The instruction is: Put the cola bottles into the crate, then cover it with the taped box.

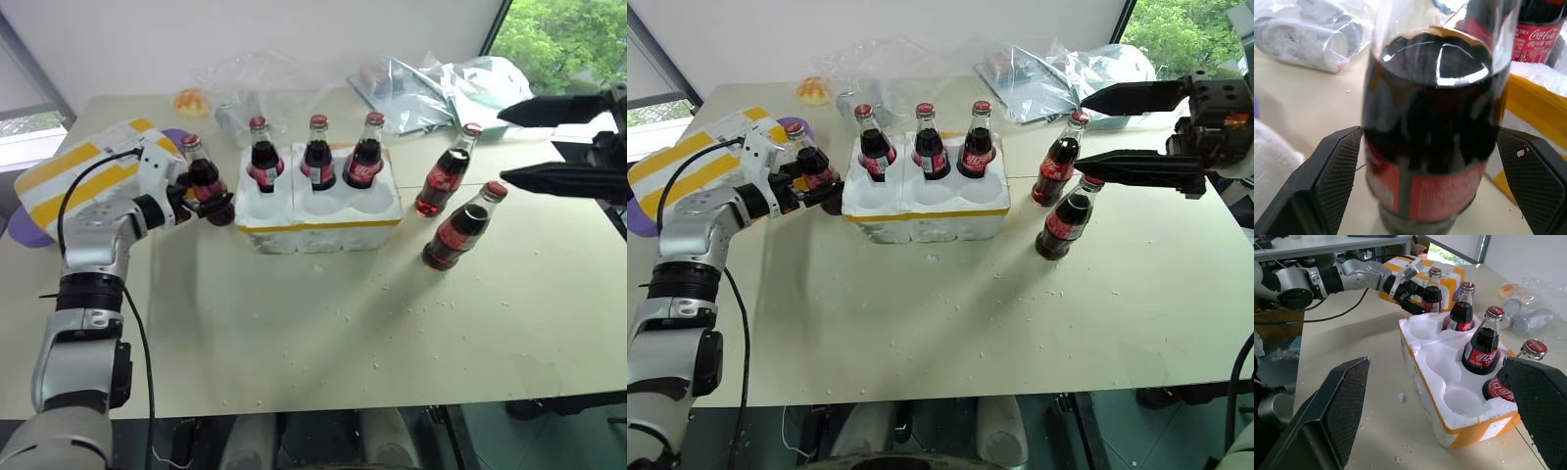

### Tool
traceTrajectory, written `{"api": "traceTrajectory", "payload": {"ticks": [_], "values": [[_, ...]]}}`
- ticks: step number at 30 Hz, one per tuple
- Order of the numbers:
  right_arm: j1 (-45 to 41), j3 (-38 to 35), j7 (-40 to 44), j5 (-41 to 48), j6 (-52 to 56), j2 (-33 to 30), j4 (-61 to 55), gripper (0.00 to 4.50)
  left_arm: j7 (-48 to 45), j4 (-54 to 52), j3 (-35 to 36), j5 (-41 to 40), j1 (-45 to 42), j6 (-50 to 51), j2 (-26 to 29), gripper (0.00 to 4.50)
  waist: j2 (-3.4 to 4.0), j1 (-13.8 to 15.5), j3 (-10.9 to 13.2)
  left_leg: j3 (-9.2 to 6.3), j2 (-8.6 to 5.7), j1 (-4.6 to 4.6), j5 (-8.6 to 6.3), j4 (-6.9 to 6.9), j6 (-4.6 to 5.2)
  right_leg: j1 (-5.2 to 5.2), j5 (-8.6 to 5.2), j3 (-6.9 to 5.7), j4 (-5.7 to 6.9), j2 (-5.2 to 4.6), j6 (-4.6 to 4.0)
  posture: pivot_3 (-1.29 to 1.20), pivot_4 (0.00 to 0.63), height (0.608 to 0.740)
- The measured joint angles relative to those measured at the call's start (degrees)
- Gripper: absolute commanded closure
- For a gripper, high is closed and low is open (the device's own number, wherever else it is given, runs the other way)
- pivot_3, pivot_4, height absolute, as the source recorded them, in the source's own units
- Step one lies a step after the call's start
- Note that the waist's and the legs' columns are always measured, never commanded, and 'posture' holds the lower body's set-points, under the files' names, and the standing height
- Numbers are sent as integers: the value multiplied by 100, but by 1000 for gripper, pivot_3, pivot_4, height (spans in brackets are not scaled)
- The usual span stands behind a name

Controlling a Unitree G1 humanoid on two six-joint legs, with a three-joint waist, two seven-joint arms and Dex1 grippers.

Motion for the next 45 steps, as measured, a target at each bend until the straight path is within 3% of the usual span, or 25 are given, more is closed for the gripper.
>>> {"api": "traceTrajectory", "payload": {"ticks": [9, 12, 14, 23, 32, 37, 45], "values": [[273, -96, -201, 139, -4, 19, -111, 0, 171, 1139, -7, 356, -523, -351, -233, 51, -2, 1, 0, -3, -1, 0, 0, 0, 0, 0, 1, 0, 1, 0, 3, 0, 150, 737], [323, -181, -249, 184, -3, 15, -175, 0, 54, 1322, -5, 362, -635, -418, -254, 861, -4, 18, 1, -3, -2, -2, 0, 0, 0, 0, 2, 0, 1, 0, 4, 0, 150, 737], [364, -202, -272, 197, -3, 14, -181, 0, -8, 1347, -3, 367, -682, -428, -252, 1708, -5, 28, 0, -3, -2, -2, 0, 0, 0, 0, 2, 0, 0, 0, 4, 0, 150, 737], [529, -220, -336, 198, -40, 19, -180, 0, -442, 1100, -4, 350, -639, -122, 2, 1708, -13, 52, 6, -3, -1, -13, 0, -1, 0, -14, 2, 0, 1, 1, 4, 0, 150, 737], [527, -199, -284, 194, -163, 27, -151, 0, -2011, -1597, 20, -814, -823, 2306, 1191, 1708, -22, 118, 13, -21, -3, -64, 0, 29, -1, -39, 5, -6, 2, 4, 9, 0, 150, 737], [527, -144, -284, 195, -214, 112, -156, 0, -1914, -2377, 31, -1417, -1341, 3226, 978, 1708, -22, 113, 13, -32, -6, -87, -1, 80, 0, -30, 13, -16, -1, 4, 25, 0, 150, 737], [566, -150, -418, 211, -197, 259, -209, 0, -1660, -1971, -626, -1102, -1373, 2785, 107, 1708, -22, 86, 13, -32, -5, -89, 0, 80, 2, -36, 14, -15, 4, 7, 26, 0, 150, 737]]}}
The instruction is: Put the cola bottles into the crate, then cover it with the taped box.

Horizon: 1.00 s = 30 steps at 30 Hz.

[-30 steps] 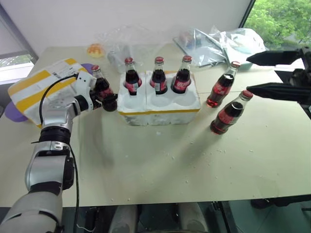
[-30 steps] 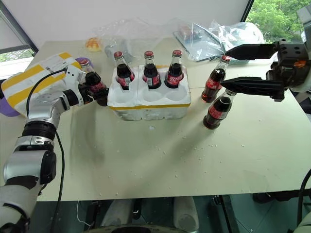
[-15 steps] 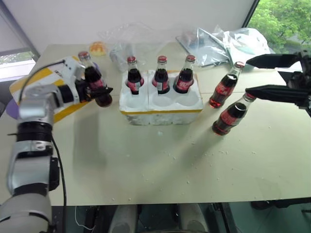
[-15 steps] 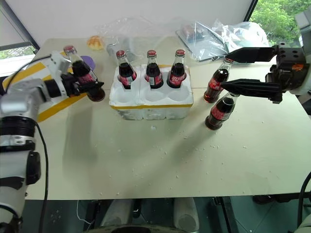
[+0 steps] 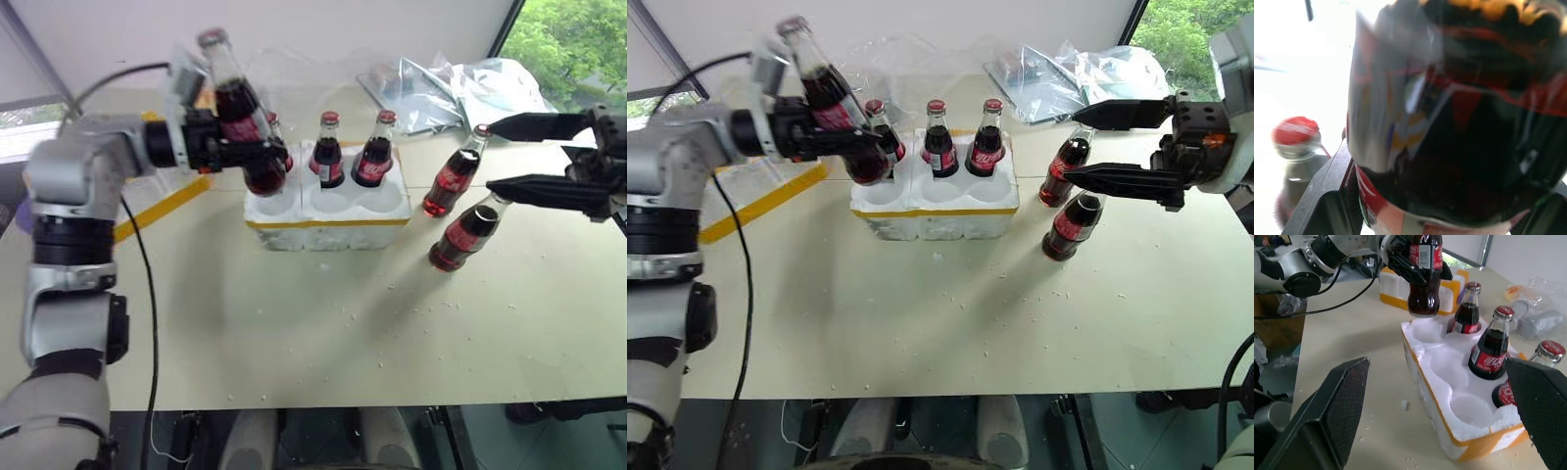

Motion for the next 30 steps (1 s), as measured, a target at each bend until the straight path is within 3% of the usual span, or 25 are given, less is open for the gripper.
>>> {"api": "traceTrajectory", "payload": {"ticks": [6, 19, 20, 22, 30], "values": [[279, -126, -168, 174, 80, 0, -228, 0, -241, 443, -515, 573, 220, -881, -101, 1708, 1, 19, 0, 1, 0, -1, -2, -2, 4, -2, 0, 1, 1, 0, -1, 0, 150, 737], [480, -269, -456, 339, 105, 8, -384, 0, -220, 1065, -728, 1124, 250, -1594, -465, 1708, 0, 34, 1, 0, 0, -5, -2, 4, 5, -2, 0, 1, 0, -1, 0, 0, 150, 737], [480, -269, -468, 345, 105, 9, -388, 0, -191, 1107, -730, 1157, 263, -1653, -484, 647, 0, 28, 1, 0, 0, -4, -2, 3, 5, -2, 0, 1, 0, 0, 0, 0, 150, 737], [480, -268, -500, 368, 102, 18, -389, 0, -137, 1113, -710, 1203, 262, -1792, -492, 85, 1, 28, 0, 0, 0, -2, -2, 3, 5, -1, 0, 1, 1, -1, 0, 0, 150, 737], [483, -255, -589, 368, 46, 145, -389, 0, -131, 972, -556, 1161, 278, -1720, -413, 85, 0, 33, 0, -1, 0, -3, -2, 6, 5, 1, 1, 1, 2, -1, 0, 0, 150, 737]]}}
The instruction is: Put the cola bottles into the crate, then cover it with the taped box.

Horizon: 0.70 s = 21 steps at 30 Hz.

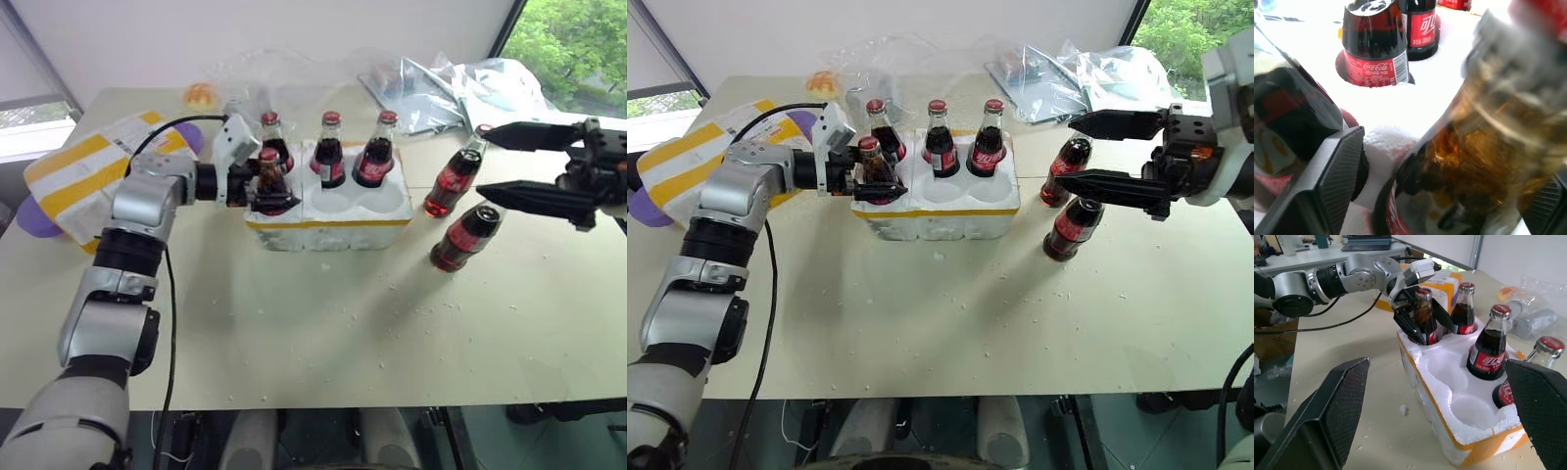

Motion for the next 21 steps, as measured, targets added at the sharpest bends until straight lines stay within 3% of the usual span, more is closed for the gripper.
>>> {"api": "traceTrajectory", "payload": {"ticks": [9, 15, 21], "values": [[397, -271, -163, -191, -122, -18, 204, 0, -147, -1593, 1041, -1142, 199, 1558, 1160, 85, 1, -21, 0, 0, 1, 1, 0, -2, 0, 0, 0, 1, -1, 0, 0, 0, 150, 737], [1291, -1290, -269, -227, -49, -154, 122, 0, -683, -2934, 1839, -2780, 244, 3303, 2287, 85, 1, 0, -1, 0, 1, 7, -1, -3, 0, 9, -1, 1, -3, 0, 0, 0, 150, 737], [2353, -2440, -588, -194, 250, -77, -458, 0, -793, -3702, 1558, -2987, 1047, 3287, 2424, 85, 7, 6, -9, 3, 6, 35, 0, -4, 0, 32, -12, 5, -1, 5, -20, 0, 150, 737]]}}
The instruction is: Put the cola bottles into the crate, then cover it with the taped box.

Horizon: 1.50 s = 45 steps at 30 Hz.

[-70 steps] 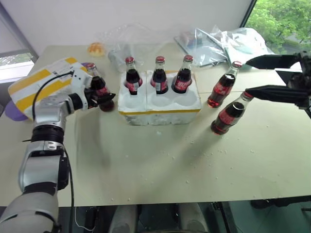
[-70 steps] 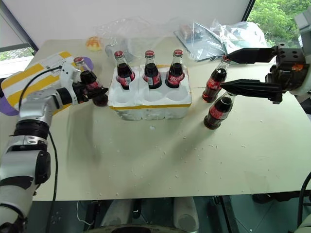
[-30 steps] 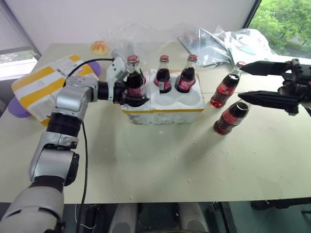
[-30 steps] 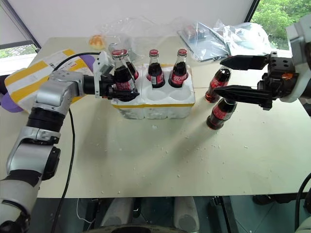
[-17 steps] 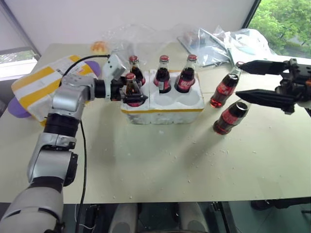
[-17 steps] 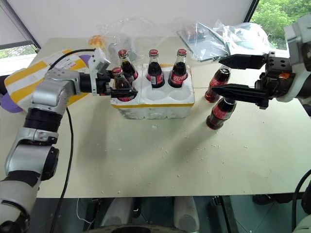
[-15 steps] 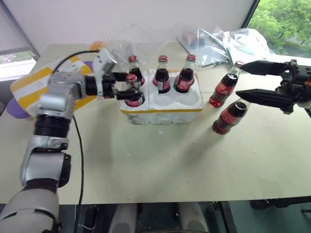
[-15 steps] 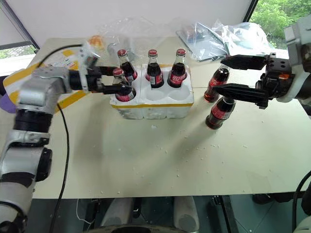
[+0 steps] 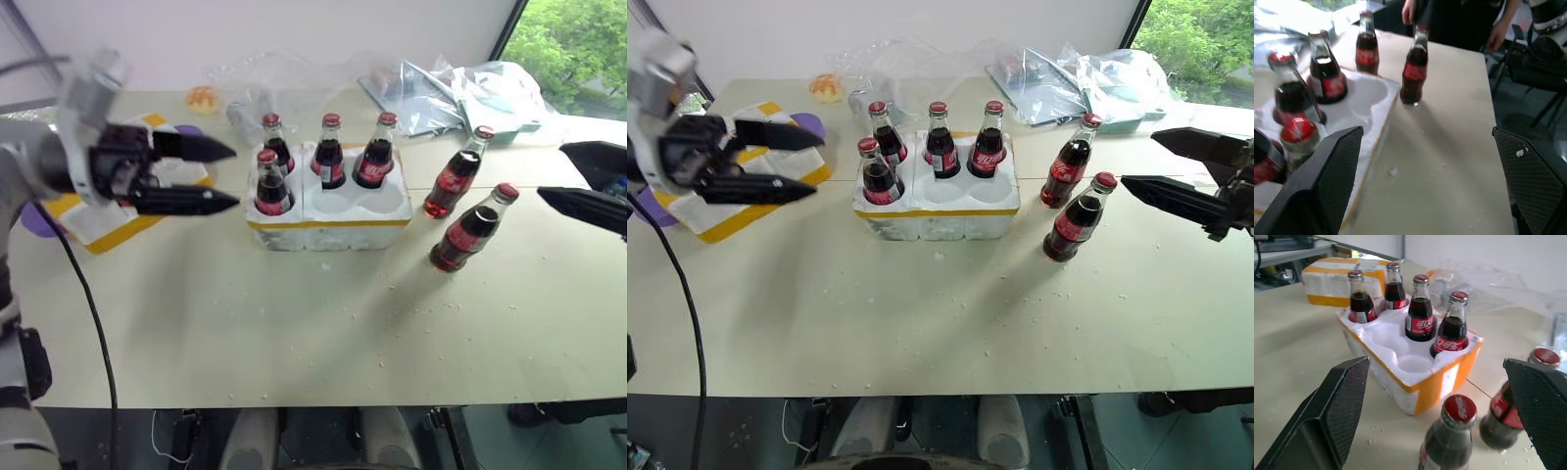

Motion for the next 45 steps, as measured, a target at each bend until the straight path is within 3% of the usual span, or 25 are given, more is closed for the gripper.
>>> {"api": "traceTrajectory", "payload": {"ticks": [6, 13, 18, 42, 45], "values": [[1661, -737, -212, -145, 139, 814, -880, 0, 102, -30, -309, 86, 81, -429, -172, 85, -7, 9, -5, 2, -1, -1, -1, -2, 1, 3, 1, 4, -5, 0, 4, 0, 150, 737], [2087, -67, -1314, -582, -390, 2144, -1392, 0, 225, -71, -431, 148, 327, -670, -318, 85, -10, -29, -7, 6, 2, 8, -1, -4, 1, 3, -2, 9, -2, 3, -2, 0, 150, 737], [1885, 562, -1939, -769, -778, 2709, -1168, 0, 313, -107, -431, 153, 372, -761, -315, 85, -10, -8, -7, 8, 0, 7, -1, -3, 1, 4, -3, 11, -5, 1, -5, 0, 150, 737], [249, 2350, -2292, -1289, -1761, 3036, 718, 0, 692, -404, -437, 41, 431, -751, -313, 85, -9, -39, -7, 6, 1, 10, -1, -6, 2, 4, 0, 11, -4, 4, 1, 0, 150, 737], [-77, 2537, -2317, -1403, -1890, 3114, 1125, 923, 789, -447, -437, 24, 432, -741, -313, 0, -9, -39, -6, 6, 1, 11, -1, -8, 2, 4, 2, 11, -2, 5, 5, 0, 150, 737]]}}
